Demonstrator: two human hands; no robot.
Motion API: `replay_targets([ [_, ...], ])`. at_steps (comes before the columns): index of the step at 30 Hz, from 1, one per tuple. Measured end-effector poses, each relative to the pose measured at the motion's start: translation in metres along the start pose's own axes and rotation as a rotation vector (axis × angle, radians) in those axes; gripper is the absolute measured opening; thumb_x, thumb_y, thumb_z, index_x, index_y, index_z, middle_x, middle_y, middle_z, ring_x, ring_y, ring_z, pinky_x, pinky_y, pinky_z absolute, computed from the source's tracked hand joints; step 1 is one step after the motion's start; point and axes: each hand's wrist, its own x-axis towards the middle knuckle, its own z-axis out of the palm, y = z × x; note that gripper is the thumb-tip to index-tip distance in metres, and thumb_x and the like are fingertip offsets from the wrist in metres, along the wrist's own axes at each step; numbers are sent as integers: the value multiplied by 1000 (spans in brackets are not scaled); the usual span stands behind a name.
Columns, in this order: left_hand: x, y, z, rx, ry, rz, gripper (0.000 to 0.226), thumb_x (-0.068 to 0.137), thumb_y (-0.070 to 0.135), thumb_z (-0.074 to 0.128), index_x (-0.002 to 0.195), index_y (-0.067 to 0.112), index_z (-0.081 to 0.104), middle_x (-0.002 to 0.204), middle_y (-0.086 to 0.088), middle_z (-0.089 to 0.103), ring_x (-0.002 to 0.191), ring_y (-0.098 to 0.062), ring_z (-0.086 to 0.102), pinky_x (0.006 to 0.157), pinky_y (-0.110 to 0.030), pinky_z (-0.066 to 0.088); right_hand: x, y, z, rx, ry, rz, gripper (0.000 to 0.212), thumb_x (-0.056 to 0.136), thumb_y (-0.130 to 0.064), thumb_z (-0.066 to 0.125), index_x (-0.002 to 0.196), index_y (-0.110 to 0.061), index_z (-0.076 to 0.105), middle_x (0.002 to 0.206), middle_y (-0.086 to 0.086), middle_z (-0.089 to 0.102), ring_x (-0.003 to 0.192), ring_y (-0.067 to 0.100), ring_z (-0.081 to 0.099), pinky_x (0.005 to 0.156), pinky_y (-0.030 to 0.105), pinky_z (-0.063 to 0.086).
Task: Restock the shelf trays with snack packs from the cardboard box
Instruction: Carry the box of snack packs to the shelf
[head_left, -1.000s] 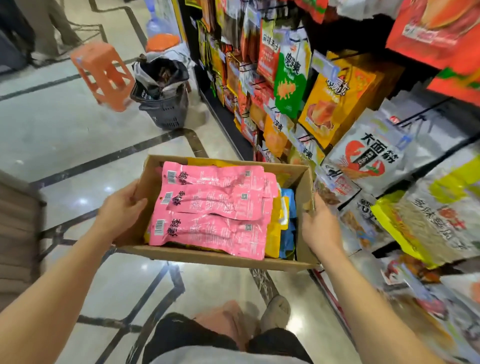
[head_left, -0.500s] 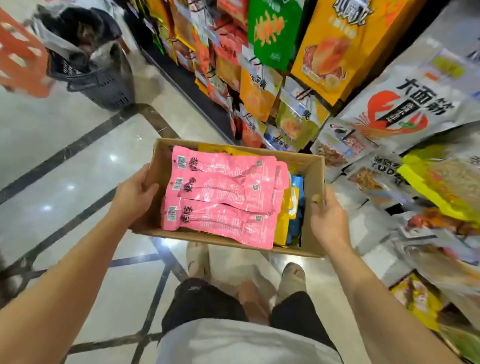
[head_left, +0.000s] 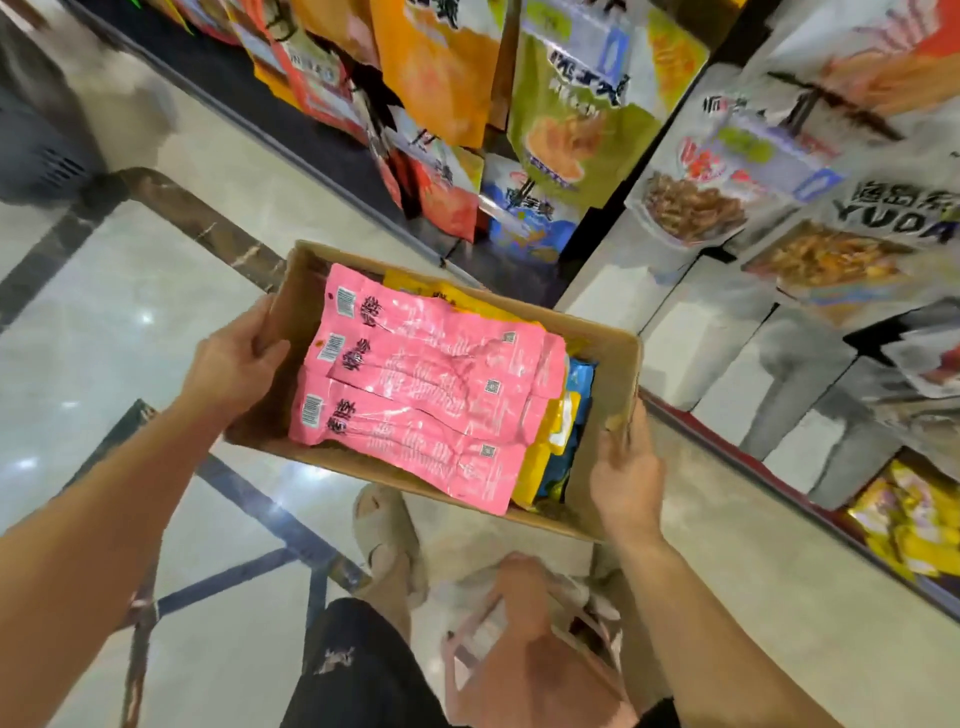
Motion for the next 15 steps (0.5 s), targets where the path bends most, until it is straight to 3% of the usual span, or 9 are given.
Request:
replay_targets([
  [6, 74, -12, 93, -2, -37, 26, 51, 95, 15, 58, 140, 37, 46, 125, -8, 66, 114, -34, 60, 103, -44, 45, 46, 79, 59, -38, 61, 90, 58, 102, -21, 47, 154, -43, 31, 92, 7, 71, 83, 34, 65, 75, 39, 53],
  [10, 109, -12, 159, 100, -47, 43, 47, 96, 15, 58, 141, 26, 49, 125, -16, 65, 115, -38, 57, 102, -44, 42, 79, 135, 89, -32, 82, 129, 58, 101, -19, 49, 154, -36, 33, 90, 7, 70, 78, 30, 63, 71, 32, 48],
  [15, 146, -25, 223, -29, -142, 146, 53, 93, 12, 57, 117, 58, 46, 110, 4, 68, 103, -22, 62, 99, -39, 47, 110, 193, 115, -2, 103, 133, 56, 101, -12, 50, 153, -31, 38, 81, -12, 63, 68, 10, 59, 65, 18, 42],
])
